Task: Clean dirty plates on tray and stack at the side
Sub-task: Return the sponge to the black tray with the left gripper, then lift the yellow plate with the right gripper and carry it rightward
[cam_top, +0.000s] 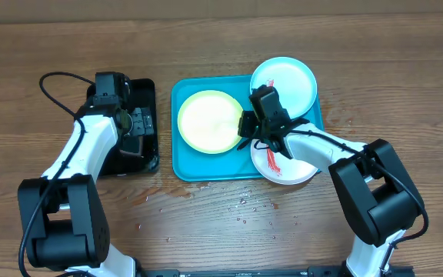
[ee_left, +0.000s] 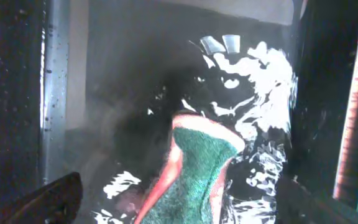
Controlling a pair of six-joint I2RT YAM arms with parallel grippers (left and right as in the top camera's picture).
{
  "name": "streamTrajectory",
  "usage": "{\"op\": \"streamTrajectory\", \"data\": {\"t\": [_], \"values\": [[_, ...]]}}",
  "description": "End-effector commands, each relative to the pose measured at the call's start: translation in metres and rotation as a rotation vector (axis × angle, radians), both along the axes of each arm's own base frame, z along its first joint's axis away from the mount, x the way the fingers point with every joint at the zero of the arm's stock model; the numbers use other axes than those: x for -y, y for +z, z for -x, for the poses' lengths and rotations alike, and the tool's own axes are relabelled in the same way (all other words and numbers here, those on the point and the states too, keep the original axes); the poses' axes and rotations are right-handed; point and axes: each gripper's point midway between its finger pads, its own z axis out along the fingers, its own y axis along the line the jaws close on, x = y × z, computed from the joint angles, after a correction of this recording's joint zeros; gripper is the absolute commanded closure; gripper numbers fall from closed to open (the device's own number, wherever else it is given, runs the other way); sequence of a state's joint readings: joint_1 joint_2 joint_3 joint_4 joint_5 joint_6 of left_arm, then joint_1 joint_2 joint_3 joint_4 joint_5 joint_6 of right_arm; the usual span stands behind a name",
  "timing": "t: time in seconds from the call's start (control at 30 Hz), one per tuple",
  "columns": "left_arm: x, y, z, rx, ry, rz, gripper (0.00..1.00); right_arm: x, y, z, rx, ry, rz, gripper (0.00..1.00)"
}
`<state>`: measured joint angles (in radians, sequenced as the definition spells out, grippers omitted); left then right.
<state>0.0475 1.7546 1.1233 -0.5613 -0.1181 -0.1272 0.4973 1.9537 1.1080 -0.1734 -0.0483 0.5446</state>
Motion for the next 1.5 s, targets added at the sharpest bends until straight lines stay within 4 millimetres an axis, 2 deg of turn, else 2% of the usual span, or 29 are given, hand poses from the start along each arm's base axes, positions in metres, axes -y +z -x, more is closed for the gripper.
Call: {"op": "streamTrajectory", "data": {"t": [0.0,0.1,0.3,0.47,0.63,0.77,0.9,1.2,1.47], "values": [[0.006,0.013,-0.007,0.021,0.001,0.038,0.0,0.004,0.006,-0.008,0.01,0.026,0.052,0.96],[0.008,0.038,-0.014,0.051,-0.002,0.05,0.0,0.003,0.018,-0.015,0.016,0.032,0.077,0.96],[0.012,0.118,-0.025,0.208,-0.014,0.049,0.0,0.005,0.035,-0.025,0.045,0.061,0.138,0.96],[0.015,0.178,-0.013,0.344,-0.025,0.055,0.0,0.003,0.053,-0.034,0.073,0.073,0.156,0.96],[0.015,0.212,0.008,0.418,-0.027,0.051,0.0,0.011,0.076,-0.047,0.134,0.087,0.263,0.96],[0.019,0.225,0.023,0.433,-0.039,0.067,0.0,0.015,0.097,-0.056,0.189,0.097,0.359,0.96],[0.027,0.229,0.029,0.438,-0.064,0.103,0.0,0.016,0.112,-0.061,0.243,0.112,0.451,0.96],[0.036,0.229,0.031,0.432,-0.106,0.139,0.0,0.014,0.131,-0.055,0.35,0.13,0.715,0.96],[0.037,0.227,0.032,0.421,-0.109,0.144,0.0,0.018,0.155,-0.049,0.444,0.026,0.887,0.96]]}}
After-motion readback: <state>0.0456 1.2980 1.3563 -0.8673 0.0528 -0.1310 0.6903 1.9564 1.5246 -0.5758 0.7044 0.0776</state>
